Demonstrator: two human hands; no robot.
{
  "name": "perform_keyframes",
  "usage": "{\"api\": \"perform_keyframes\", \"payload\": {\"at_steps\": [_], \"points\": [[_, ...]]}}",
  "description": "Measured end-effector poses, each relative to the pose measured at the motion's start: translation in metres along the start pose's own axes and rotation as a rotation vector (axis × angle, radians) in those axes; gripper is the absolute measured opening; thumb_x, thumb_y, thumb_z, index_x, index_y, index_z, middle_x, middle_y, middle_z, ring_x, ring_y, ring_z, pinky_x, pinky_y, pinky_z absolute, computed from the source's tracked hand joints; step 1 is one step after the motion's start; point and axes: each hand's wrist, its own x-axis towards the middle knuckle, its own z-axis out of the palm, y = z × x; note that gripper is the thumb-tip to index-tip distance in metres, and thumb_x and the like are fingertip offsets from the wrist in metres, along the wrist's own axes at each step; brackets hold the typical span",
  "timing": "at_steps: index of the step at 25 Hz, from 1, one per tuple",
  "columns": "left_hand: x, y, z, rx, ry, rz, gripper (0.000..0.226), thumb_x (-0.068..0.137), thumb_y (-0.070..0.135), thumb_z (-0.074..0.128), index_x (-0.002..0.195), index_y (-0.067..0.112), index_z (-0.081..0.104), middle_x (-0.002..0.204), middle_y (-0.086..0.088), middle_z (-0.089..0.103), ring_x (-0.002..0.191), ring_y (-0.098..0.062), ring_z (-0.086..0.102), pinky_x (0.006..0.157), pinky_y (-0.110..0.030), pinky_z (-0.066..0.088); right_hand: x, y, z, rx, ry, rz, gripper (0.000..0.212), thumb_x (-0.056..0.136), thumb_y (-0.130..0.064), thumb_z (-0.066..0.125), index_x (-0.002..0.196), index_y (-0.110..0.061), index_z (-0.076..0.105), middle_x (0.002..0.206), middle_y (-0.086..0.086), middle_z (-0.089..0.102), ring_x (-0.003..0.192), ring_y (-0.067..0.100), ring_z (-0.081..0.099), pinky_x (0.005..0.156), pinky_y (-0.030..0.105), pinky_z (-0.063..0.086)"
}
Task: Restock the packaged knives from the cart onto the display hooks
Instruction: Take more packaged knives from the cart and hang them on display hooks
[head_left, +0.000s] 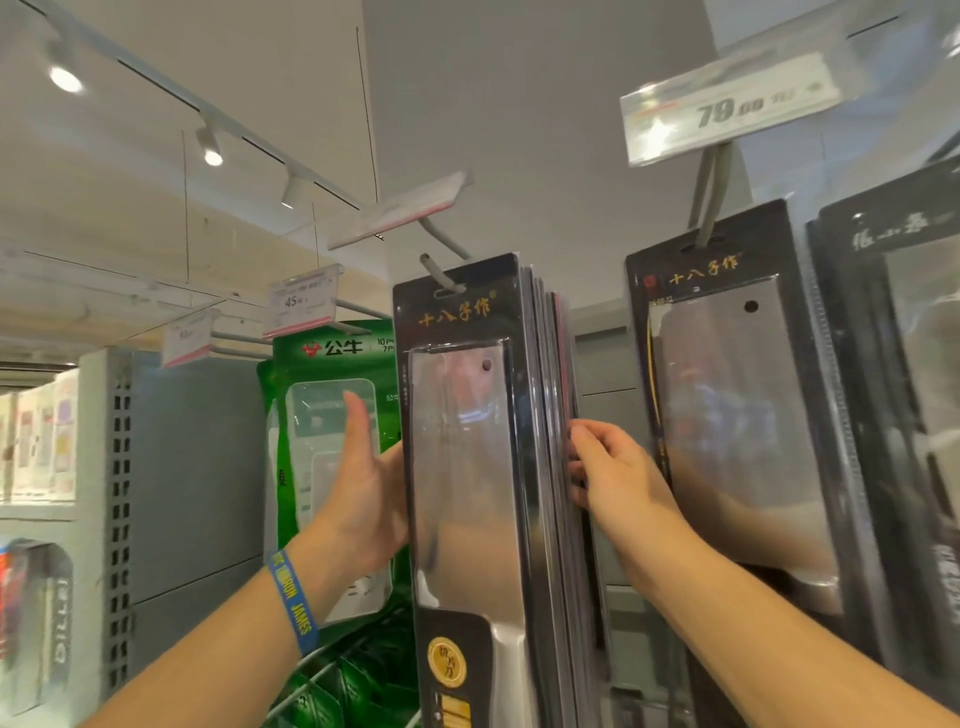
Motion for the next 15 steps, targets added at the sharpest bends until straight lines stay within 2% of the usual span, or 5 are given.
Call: {"api": "perform_keyframes", "payload": {"at_steps": [5,7,9,12,15], "points": [[-0.018,-0.002,-0.002,0.02,-0.014,0.087,0.111,0.054,0.099,0.042,0.134,0.023,0.06,0.133,-0.007,0.064,0.122,-0.025,0.062,0.084,-0.034,0.059,-0.008,-0.011,0.008,0.142,-0.08,0.064,0.01,0.104,-0.032,0.059,0.106,-0.029,0.068,0.098,0.003,0.078,0.097,0.027,0.073,0.096,0.053,0.057],[-0.027,-0.002,0.003,0.098,0.015,0.129,0.098,0.062,0.092,0.049,0.136,0.028,0.056,0.134,0.001,0.064,0.124,-0.016,0.06,0.088,-0.029,0.057,-0.013,-0.013,0.007,0.183,-0.125,0.055,0.013,0.105,-0.031,0.057,0.108,-0.03,0.07,0.098,0.001,0.079,0.093,0.022,0.075,0.091,0.047,0.06],[-0.032,-0.004,0.01,0.208,0.083,0.199,0.09,0.066,0.085,0.056,0.14,0.033,0.051,0.137,0.011,0.06,0.131,-0.01,0.052,0.097,-0.029,0.049,-0.017,-0.011,0.003,0.154,-0.136,0.019,0.018,0.106,-0.037,0.053,0.106,-0.038,0.071,0.099,-0.007,0.079,0.093,0.014,0.076,0.08,0.034,0.061],[-0.038,-0.006,0.019,0.417,0.293,0.404,0.095,0.062,0.079,0.067,0.145,0.049,0.033,0.143,0.02,0.049,0.133,-0.004,0.046,0.101,-0.028,0.043,-0.016,-0.006,-0.007,0.051,-0.04,-0.093,0.02,0.107,-0.043,0.045,0.108,-0.045,0.065,0.103,-0.017,0.074,0.099,0.005,0.071,0.085,0.027,0.055],[-0.05,-0.005,0.036,0.751,0.45,0.631,0.114,0.051,0.087,0.069,0.146,0.063,0.011,0.153,0.037,0.023,0.14,0.009,0.028,0.107,-0.031,0.033,-0.005,-0.004,-0.011,-0.162,0.071,-0.165,0.018,0.108,-0.038,0.045,0.123,-0.042,0.055,0.11,-0.023,0.06,0.097,-0.003,0.057,0.073,0.01,0.037]]}}
